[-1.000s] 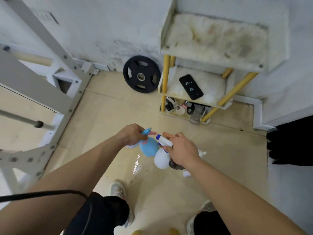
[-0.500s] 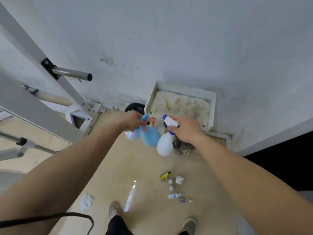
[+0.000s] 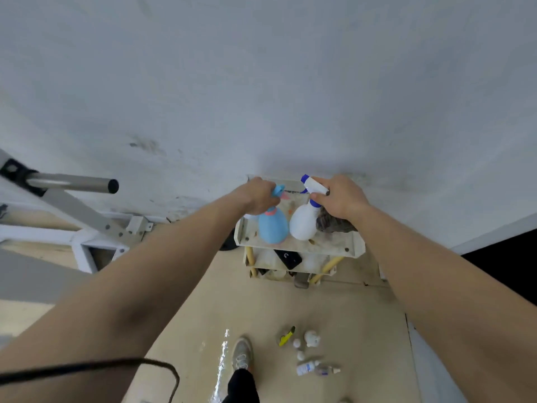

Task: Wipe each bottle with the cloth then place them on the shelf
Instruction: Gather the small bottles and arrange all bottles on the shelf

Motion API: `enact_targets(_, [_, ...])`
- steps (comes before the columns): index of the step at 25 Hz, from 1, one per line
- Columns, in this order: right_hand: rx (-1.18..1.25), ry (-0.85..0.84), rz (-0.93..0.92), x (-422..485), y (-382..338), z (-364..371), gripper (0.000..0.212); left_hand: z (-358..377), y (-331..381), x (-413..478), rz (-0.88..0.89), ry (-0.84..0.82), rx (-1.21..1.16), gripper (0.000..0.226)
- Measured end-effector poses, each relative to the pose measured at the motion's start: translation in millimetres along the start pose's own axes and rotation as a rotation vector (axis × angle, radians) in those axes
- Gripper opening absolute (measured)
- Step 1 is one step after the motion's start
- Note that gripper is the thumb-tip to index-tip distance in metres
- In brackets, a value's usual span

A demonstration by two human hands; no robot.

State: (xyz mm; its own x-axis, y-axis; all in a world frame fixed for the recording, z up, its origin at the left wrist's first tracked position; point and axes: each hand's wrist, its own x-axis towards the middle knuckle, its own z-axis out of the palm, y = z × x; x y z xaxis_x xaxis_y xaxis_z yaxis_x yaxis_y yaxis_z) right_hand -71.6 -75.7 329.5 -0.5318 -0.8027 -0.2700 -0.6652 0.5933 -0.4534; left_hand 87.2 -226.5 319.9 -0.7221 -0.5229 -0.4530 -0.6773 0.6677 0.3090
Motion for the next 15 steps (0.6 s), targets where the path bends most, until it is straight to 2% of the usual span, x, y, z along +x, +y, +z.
enact_targets(5, [-0.050, -0.078, 0.025, 49.0, -3.1, 33.6, 0.046, 11.0, -21.8, 54.2, 0.165, -0.096, 0.213, 0.027])
enact_targets(8, [-0.071, -0.145, -0.006, 66.7, -6.5, 50.7, 0.048, 10.9, -38.8, 70.3, 0.237, -0.098, 0.307, 0.030])
enact_targets(12, [-0.083, -0.201, -0.039, 77.8, -9.3, 73.6, 0.051, 17.9, -63.4, 86.0, 0.264, -0.098, 0.318, 0.029])
enact_targets(15, [-0.012, -0.178, -0.011, 79.8, -8.9, 89.2, 0.052, 29.9, -75.4, 91.5, 0.263, -0.066, 0.313, 0.028])
